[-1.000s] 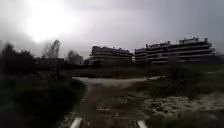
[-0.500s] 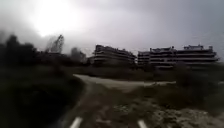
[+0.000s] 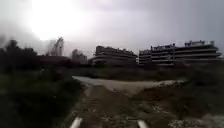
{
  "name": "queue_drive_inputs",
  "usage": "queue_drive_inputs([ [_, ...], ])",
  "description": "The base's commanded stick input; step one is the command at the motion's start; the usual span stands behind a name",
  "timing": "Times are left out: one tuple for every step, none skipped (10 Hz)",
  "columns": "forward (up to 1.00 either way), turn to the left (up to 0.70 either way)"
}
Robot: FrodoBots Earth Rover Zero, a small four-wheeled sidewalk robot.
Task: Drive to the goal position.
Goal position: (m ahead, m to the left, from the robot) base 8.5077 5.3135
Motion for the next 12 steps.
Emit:
queue_drive_inputs([
  [0.70,0.00],
  [0.70,0.00],
  [0.70,0.00],
  [0.70,0.00],
  [0.70,0.00],
  [0.70,0.00],
  [0.70,0.00],
  [0.70,0.00],
  [0.70,0.00],
  [0.70,0.00],
  [0.70,0.00],
  [0.70,0.00],
])
